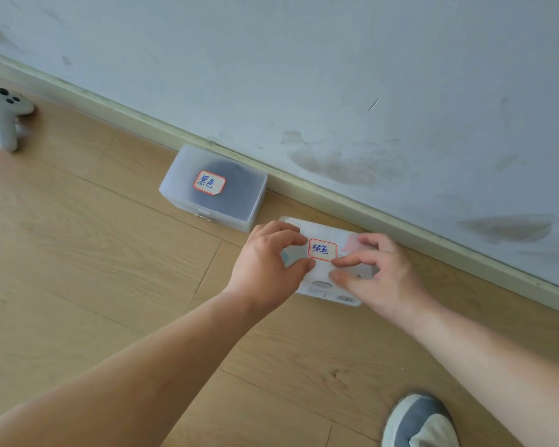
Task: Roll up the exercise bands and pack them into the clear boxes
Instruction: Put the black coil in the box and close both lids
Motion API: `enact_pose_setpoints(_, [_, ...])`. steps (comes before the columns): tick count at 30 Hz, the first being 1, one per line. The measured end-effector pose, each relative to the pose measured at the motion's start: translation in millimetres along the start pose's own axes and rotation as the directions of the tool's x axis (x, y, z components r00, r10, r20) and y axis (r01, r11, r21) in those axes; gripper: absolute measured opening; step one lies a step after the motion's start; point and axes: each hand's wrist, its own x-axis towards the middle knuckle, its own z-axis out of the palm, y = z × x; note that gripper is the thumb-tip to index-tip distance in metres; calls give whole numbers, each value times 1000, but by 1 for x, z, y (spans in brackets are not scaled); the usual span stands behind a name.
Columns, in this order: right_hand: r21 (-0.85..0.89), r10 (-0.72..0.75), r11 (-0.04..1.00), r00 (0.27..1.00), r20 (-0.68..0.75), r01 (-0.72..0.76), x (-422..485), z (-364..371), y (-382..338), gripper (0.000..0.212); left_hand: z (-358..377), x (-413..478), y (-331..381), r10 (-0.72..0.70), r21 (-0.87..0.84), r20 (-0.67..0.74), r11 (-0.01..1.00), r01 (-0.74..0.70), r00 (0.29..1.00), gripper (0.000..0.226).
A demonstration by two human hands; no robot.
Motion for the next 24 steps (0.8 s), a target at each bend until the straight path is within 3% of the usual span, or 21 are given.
enact_pose_setpoints(3, [-59, -47, 997, 997, -65, 43, 5, 9, 4, 13, 4, -2, -4, -27, -15, 2, 1000, 27, 1000, 31])
enact_pose_setpoints(12, [-317, -145, 943, 983, -113, 103, 14, 27, 8, 37, 8, -3, -12, 87, 179, 3, 980, -86, 996, 25])
enact_pose_setpoints(18, [-627, -439, 694, 898, 18, 352, 0, 26, 14, 38, 2, -8, -14, 130, 255, 13, 958, -129, 991, 22])
enact_pose_setpoints(24, [-615, -367, 724, 929, 40, 313, -6, 32, 17, 47, 1, -3, -7, 128, 377, 100, 913, -157, 987, 18])
